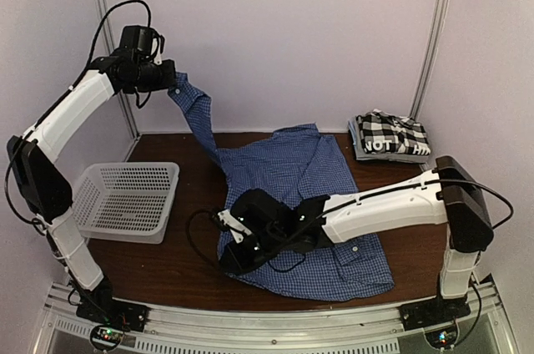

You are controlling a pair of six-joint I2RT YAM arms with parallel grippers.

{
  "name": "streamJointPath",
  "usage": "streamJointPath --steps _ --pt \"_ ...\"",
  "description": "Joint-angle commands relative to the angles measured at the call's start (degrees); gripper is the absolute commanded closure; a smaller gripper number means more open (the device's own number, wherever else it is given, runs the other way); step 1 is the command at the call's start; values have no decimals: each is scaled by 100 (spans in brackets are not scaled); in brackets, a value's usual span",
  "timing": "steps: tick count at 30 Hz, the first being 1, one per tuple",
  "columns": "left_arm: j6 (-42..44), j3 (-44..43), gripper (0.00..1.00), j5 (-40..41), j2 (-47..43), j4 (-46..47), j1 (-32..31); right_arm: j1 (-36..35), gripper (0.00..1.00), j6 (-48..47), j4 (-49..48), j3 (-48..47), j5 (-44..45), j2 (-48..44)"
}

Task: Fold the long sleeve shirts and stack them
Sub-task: Fold the 1/3-folded shirt at the center of the board.

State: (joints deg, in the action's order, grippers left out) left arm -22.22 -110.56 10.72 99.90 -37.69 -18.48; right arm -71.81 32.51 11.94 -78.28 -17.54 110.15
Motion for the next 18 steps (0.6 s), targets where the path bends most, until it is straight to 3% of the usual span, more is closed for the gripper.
streamJointPath --steps 1,14,18 --pt "191 -673 100 -441 458 338 92 -35 100 -168 399 -471 314 314" --pt "100 -1450 100 -1069 1263 355 861 -233 100 -385 917 -1846 554 1332" --pt "22 -1514 100 -1916 1342 552 857 -225 100 -363 933 -1869 827 1314"
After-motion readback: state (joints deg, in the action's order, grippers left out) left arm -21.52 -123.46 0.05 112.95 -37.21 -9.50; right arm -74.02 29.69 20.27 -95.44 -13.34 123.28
